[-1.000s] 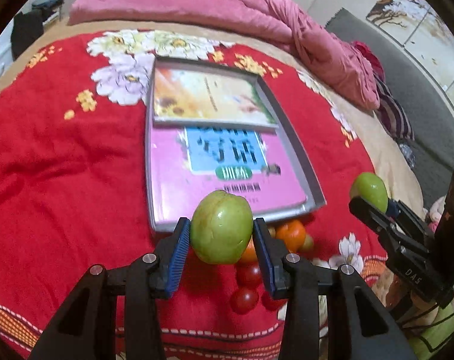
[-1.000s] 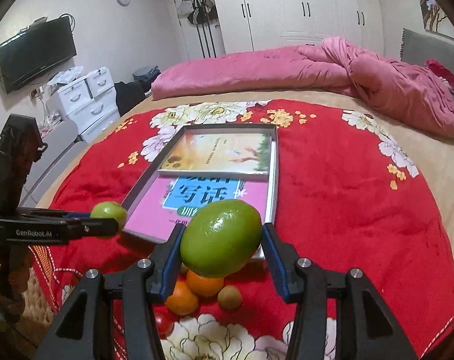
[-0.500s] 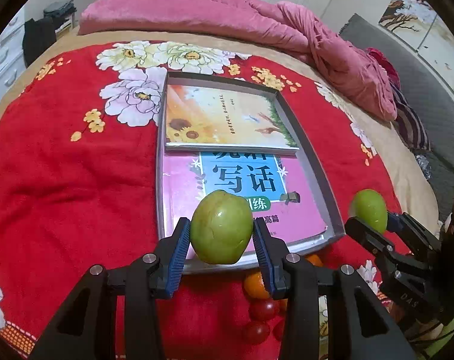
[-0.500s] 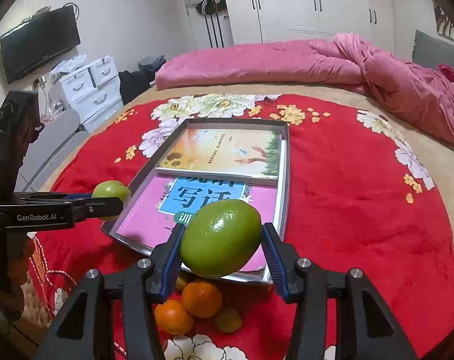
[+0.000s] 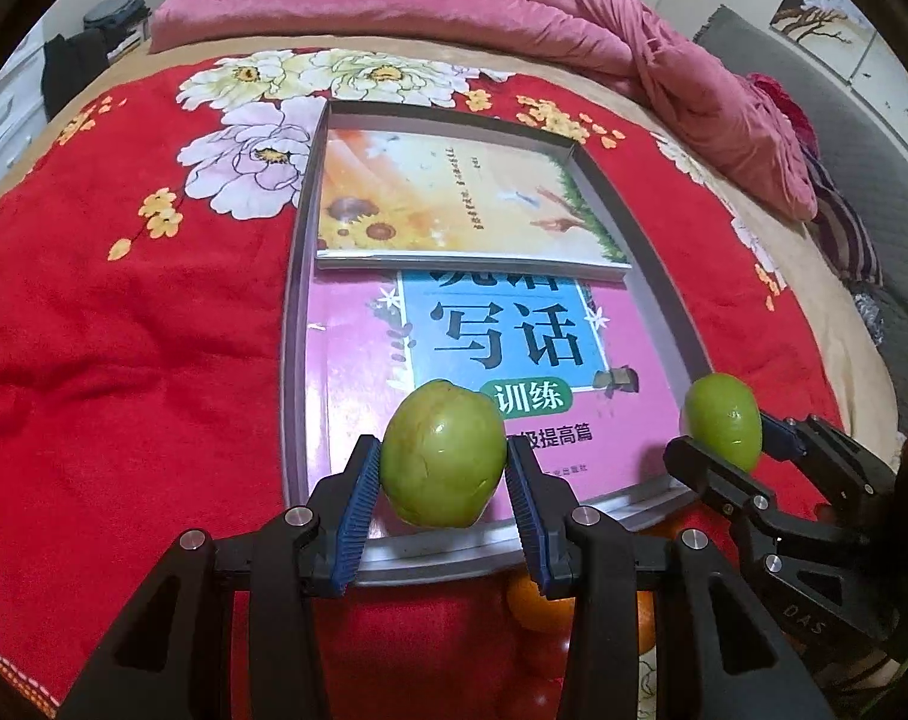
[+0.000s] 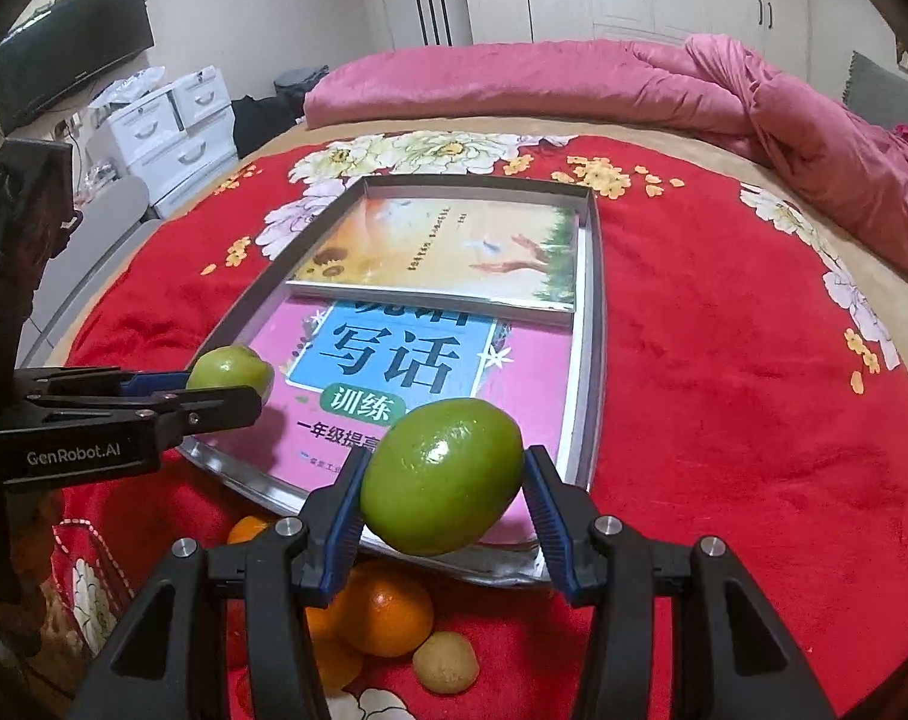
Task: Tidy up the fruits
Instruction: 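Lift both green fruits and carry them over the pink workbook in the tray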
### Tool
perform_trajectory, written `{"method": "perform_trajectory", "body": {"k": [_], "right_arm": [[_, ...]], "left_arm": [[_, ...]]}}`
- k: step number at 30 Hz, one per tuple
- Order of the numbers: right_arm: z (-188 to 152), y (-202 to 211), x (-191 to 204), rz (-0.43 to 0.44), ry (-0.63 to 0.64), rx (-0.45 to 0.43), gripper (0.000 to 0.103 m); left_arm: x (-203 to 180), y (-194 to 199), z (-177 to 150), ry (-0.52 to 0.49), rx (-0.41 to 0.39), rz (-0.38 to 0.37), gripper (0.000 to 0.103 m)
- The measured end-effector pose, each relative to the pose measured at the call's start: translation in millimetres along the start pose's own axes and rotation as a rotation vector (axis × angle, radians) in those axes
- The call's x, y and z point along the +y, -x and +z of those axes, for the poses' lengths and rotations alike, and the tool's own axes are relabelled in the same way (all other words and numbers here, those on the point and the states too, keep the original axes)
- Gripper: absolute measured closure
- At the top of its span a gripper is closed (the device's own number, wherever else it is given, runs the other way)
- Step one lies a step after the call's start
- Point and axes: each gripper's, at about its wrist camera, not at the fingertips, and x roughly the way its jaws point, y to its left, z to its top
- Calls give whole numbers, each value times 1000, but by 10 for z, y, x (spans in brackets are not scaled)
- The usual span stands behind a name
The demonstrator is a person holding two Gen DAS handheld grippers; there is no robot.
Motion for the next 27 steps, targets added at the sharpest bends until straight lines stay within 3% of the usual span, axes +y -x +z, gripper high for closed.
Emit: {"method": "perform_trajectory", "body": {"k": [11,27], "right_arm": [[-14,-140,-10,-18,13,30,52],[-48,-208,14,-34,17,53,50]], "left_arm": [[-35,-99,-42,-37,5,45,59],[-9,-76,-67,-25,3,36,59]]}}
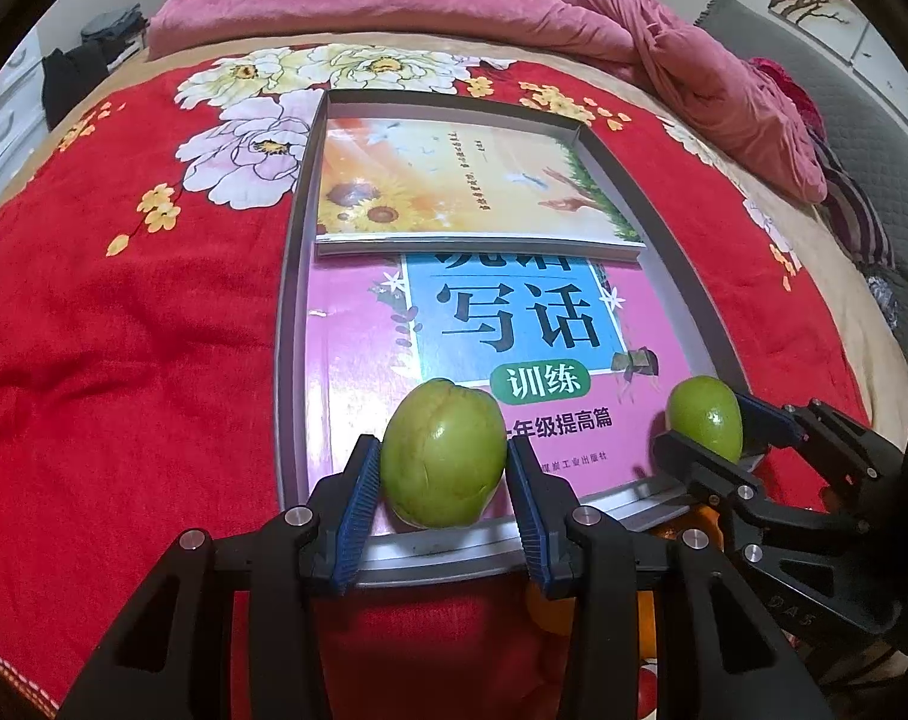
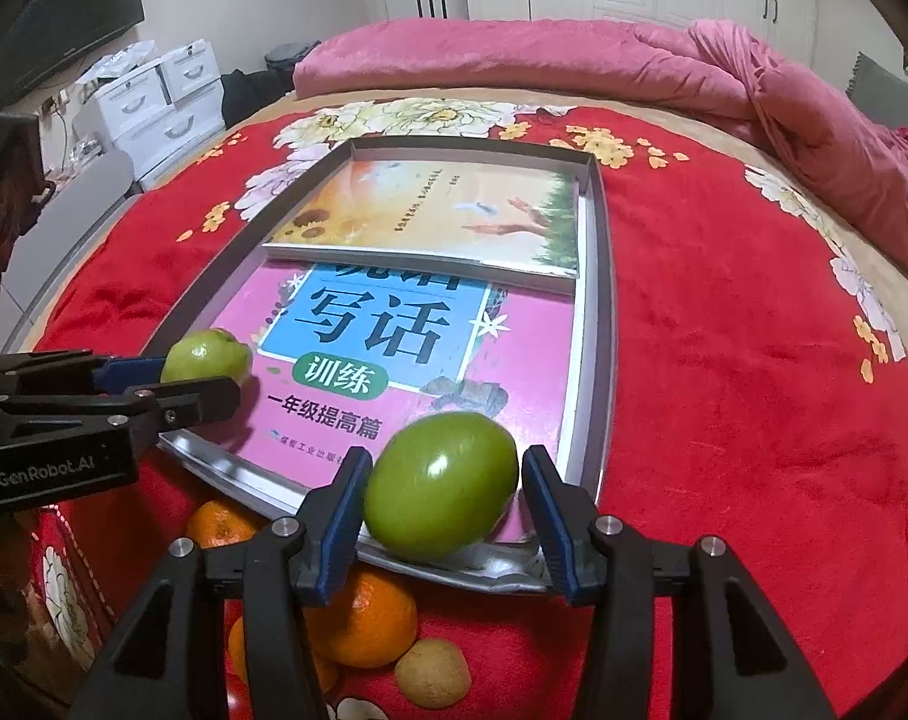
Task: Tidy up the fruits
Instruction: 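Lift both green fruits and carry them over the pink workbook in the tray, then lower both green fruits onto the workbook and open both tools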
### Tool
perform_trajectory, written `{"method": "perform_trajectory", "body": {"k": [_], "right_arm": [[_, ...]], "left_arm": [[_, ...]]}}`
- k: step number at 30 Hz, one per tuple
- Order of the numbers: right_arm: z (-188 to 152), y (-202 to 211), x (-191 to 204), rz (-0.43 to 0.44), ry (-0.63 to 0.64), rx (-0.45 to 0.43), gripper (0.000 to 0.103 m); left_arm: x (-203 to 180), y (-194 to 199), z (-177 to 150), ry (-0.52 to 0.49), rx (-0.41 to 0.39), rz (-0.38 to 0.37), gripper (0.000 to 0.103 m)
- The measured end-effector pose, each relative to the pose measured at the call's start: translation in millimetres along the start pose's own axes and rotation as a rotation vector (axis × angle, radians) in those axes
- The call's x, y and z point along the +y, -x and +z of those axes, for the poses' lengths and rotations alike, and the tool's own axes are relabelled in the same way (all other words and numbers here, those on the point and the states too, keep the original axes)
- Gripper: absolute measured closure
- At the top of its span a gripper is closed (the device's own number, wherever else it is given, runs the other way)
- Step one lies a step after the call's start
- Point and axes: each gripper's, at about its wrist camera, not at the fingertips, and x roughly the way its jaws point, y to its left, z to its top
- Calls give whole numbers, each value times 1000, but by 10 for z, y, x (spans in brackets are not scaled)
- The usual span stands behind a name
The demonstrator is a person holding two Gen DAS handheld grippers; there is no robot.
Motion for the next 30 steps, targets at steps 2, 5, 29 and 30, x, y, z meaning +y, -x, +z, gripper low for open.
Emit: {"method": "perform_trajectory", "body": {"k": [2,5,29,30], "right_arm": [[0,13,3,0,3,-3,49],[-7,29,5,2,2,-4,48],[-29,179,-1,5,-12,-49,35],[-26,184,1,4,-11,-50,35]], "left_arm": [[-2,4,-2,1,-1,-1,59],[-2,10,-8,1,0,-2,59],[24,110,-33,21,-5,-42,44],[26,116,-33,21,-6,-43,44]]}}
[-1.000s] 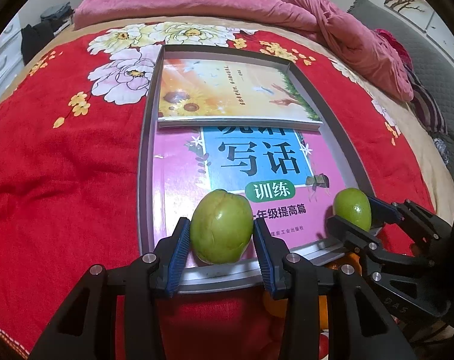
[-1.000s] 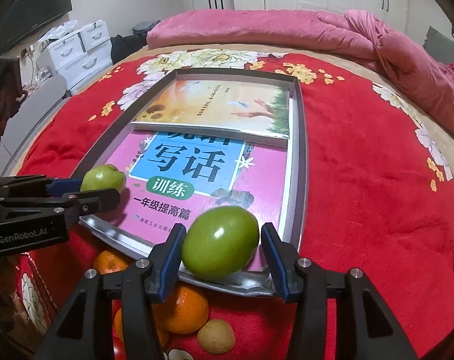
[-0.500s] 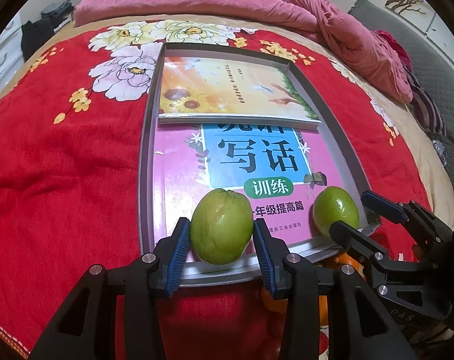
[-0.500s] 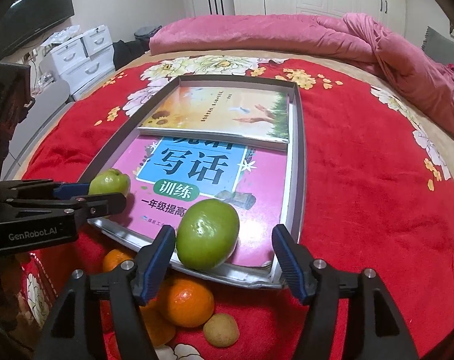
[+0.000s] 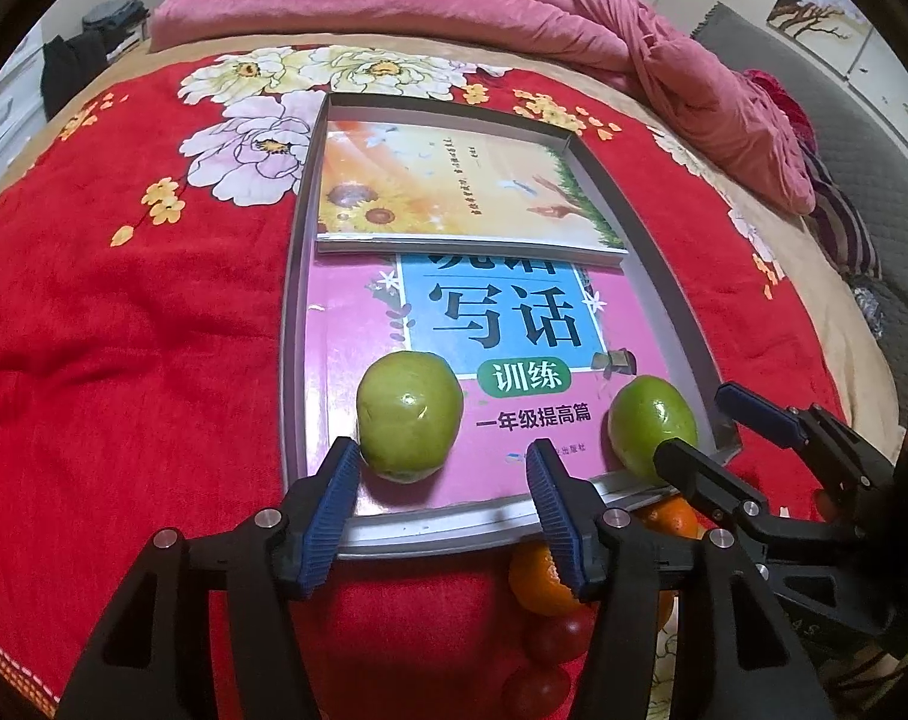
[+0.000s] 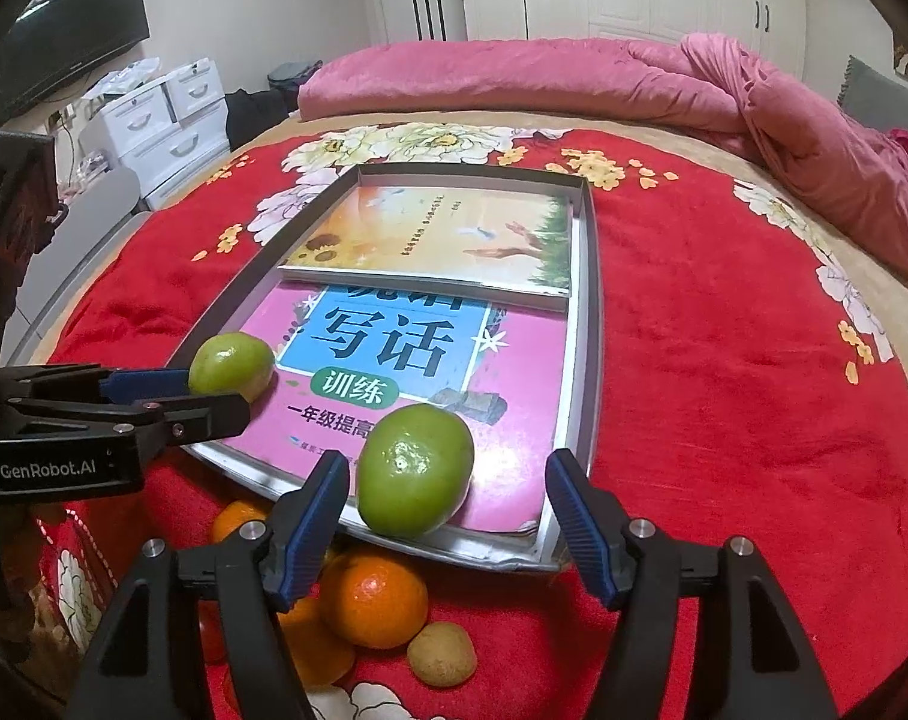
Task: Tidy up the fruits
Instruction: 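Lower both green fruits onto the workbook and open both tools, then withdraw both tools from the tray toward the remaining fruits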
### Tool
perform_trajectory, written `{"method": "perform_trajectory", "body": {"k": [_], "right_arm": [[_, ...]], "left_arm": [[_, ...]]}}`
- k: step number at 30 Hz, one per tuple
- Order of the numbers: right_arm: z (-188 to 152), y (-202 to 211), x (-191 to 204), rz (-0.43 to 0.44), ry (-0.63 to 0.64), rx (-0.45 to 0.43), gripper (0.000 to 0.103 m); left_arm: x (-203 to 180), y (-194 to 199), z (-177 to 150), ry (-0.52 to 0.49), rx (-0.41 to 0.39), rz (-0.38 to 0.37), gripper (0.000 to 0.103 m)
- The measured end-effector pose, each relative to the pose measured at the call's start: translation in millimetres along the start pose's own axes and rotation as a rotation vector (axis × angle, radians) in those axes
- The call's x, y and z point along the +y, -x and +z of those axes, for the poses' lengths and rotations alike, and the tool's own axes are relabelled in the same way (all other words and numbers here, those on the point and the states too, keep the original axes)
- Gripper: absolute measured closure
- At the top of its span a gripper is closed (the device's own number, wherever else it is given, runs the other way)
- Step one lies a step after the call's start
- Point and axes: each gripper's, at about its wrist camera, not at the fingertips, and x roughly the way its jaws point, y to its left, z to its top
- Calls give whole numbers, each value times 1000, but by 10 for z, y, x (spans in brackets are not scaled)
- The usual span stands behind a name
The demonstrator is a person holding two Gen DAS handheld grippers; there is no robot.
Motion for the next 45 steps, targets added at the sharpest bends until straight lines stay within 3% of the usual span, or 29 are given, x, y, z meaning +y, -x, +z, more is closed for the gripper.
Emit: {"method": "perform_trajectory", "body": {"k": [12,16,22,45], "right_arm": [[36,205,-48,-2,-26,-59,25],[58,283,-83,-1,-48,-81,23],[77,366,-128,0,-74,-102,19],[4,853,-13,13,-86,-197,9]], "left_arm": [[-10,239,19,16,-45,-40,38],[-35,353,27,15,-71,-57,28],[-76,503,58,4,-103,-65,25],[-145,918,-71,-36,-166,-72,21]]}}
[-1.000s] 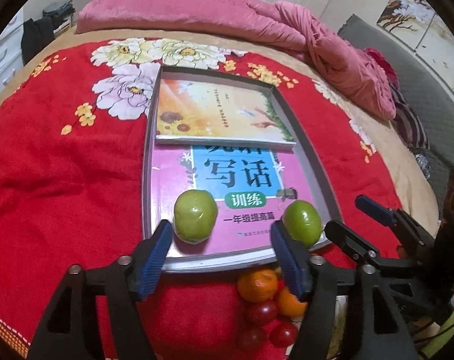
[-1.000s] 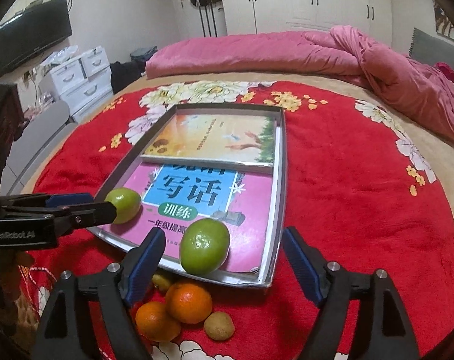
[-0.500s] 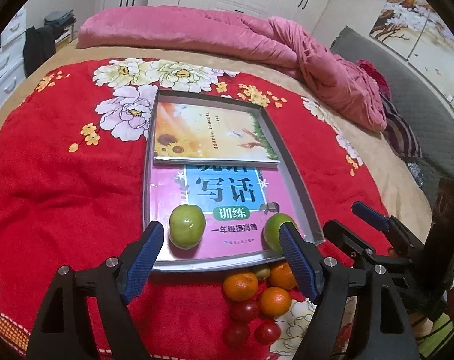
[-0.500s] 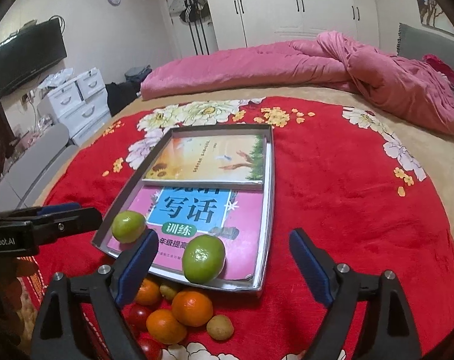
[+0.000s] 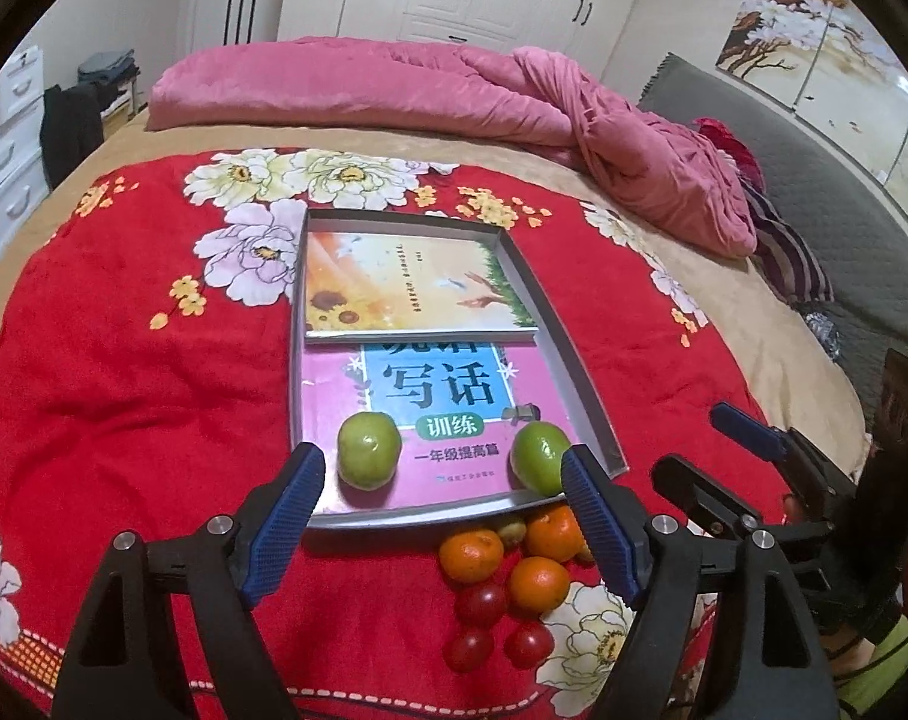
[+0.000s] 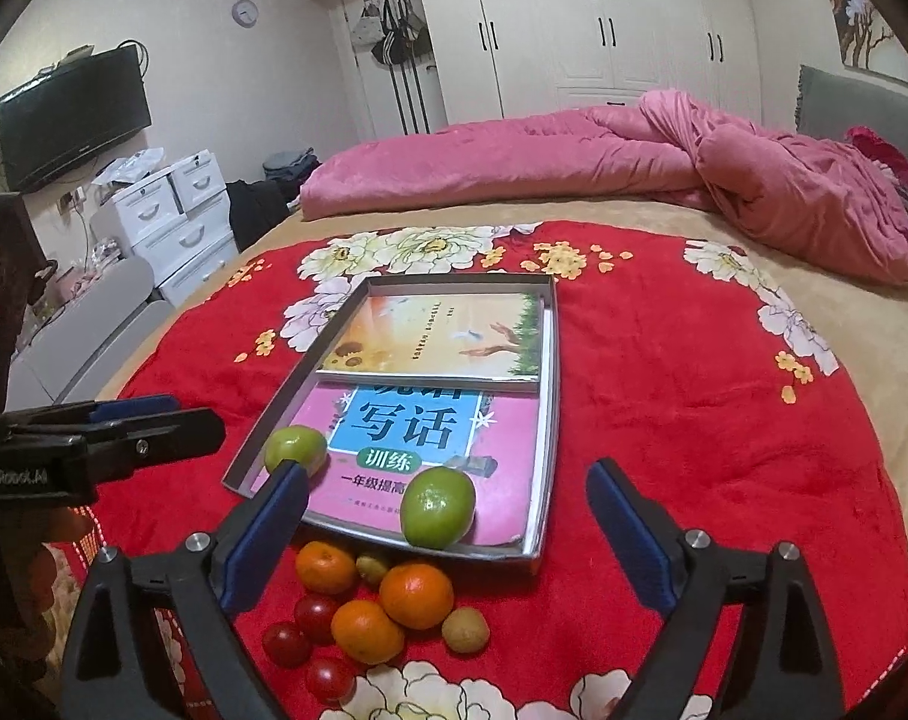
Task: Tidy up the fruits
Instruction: 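Withdraw both tools from the tray toward the remaining fruits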
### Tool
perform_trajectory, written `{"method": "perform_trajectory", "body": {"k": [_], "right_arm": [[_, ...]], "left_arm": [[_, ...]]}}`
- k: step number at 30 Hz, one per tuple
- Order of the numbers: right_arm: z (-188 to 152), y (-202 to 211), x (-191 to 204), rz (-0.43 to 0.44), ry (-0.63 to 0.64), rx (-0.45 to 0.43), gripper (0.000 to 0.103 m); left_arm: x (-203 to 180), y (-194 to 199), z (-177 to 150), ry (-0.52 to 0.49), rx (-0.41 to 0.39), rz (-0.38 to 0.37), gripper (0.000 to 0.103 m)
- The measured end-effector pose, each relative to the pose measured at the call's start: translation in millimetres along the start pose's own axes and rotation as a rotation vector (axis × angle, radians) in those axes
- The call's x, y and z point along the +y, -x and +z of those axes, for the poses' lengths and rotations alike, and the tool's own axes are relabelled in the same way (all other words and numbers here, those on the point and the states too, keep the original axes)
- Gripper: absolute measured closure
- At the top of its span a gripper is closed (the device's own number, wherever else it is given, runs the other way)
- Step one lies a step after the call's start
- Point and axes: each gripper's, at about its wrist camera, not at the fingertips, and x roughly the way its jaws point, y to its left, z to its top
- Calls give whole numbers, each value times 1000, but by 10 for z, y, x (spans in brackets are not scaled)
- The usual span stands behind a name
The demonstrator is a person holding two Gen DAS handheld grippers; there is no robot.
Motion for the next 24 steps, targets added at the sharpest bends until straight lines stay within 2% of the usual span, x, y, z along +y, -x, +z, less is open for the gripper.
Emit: {"method": "perform_trajectory", "body": {"k": [13,24], "right_arm": [[-113,130,38,5,21,15,8],[-330,127,199,28,69,77,8]], "left_arm": [[37,55,-122,-13,27,-6,21],[71,65,-288,-24,62,3,21]]}}
